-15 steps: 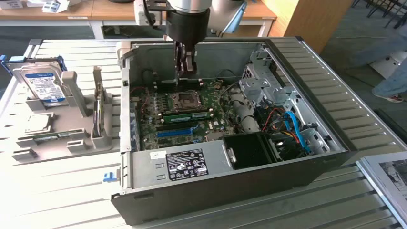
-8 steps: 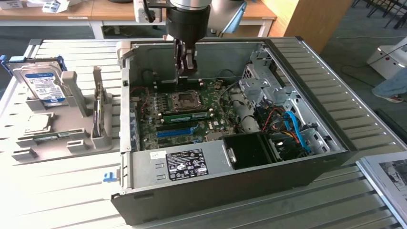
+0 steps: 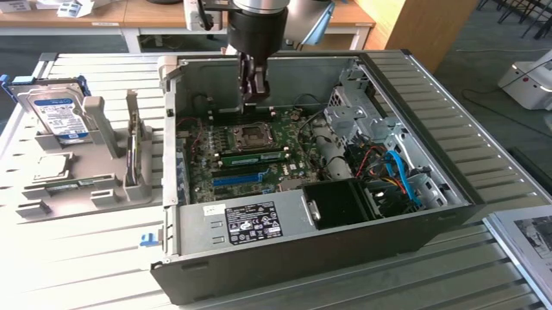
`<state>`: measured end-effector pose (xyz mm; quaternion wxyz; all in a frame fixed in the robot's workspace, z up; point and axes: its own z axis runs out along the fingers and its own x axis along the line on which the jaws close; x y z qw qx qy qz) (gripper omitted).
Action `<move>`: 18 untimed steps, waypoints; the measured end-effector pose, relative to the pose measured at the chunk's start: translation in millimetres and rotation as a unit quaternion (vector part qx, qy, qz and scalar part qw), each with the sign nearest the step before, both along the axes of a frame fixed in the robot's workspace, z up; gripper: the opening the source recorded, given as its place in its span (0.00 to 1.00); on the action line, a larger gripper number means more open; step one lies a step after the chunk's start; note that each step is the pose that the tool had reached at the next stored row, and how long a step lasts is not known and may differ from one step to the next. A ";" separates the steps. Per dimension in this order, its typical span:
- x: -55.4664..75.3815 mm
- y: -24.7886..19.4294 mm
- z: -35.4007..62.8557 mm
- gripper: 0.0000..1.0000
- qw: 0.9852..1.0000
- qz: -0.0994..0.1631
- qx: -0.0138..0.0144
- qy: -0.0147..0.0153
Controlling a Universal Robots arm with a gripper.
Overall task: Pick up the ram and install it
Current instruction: 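Press down the ram until it locks into place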
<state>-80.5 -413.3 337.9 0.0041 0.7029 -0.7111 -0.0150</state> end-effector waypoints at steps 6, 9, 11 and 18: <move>9.0 0.0 0.0 0.10 1.000 0.000 0.000 0.000; 13.5 0.0 0.0 0.10 1.000 0.000 0.000 0.000; 16.5 0.0 0.0 0.10 1.000 0.000 0.000 0.000; 26.6 0.0 0.0 0.10 1.000 0.000 0.000 0.000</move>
